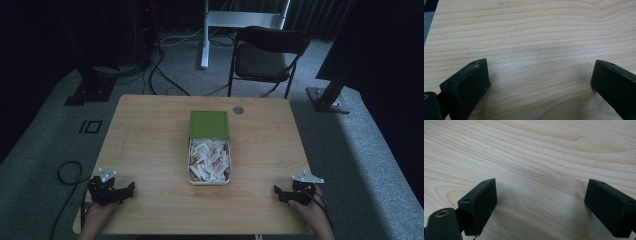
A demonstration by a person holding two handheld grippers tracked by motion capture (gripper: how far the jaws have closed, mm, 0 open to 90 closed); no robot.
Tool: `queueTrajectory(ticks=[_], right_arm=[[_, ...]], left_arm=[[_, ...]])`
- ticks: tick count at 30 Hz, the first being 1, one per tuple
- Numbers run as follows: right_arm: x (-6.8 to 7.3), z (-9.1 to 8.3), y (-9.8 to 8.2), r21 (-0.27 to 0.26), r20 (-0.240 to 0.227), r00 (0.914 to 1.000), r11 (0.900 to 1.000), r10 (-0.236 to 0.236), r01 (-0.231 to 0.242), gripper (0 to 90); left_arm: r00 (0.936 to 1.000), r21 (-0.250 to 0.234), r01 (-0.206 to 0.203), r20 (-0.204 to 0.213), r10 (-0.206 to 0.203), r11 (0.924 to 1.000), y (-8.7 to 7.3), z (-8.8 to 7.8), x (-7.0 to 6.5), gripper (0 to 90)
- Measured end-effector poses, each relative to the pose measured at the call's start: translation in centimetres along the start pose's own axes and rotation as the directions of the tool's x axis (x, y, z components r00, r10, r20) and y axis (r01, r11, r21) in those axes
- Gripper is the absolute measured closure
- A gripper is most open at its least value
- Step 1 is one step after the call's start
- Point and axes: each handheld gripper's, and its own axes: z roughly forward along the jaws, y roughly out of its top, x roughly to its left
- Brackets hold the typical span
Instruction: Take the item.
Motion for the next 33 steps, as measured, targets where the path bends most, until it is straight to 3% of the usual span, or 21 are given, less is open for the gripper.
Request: queueTrajectory(ticks=[26,30,33], right_arm=[[0.02,-0.03,0.0,0.001,0.0,1.0,1.0,0.003,-0.003,11.0],[-0.08,-0.08,0.05,-0.019,-0.031,0.9979,0.998,0.056,-0.057,11.5],[-0.08,-0.03,0.17,-0.019,-0.029,0.9985,0.999,0.045,-0.046,14.6]], left_arm=[[1.0,0.0,0.0,0.0,0.0,1.0,0.0,0.0,0.0,2.7],[1.0,0.0,0.0,0.0,0.0,1.0,0.01,0.0,0.0,2.7],[1.0,0.0,0.001,0.0,-0.001,1.0,0.01,0.0,-0.01,2.7]])
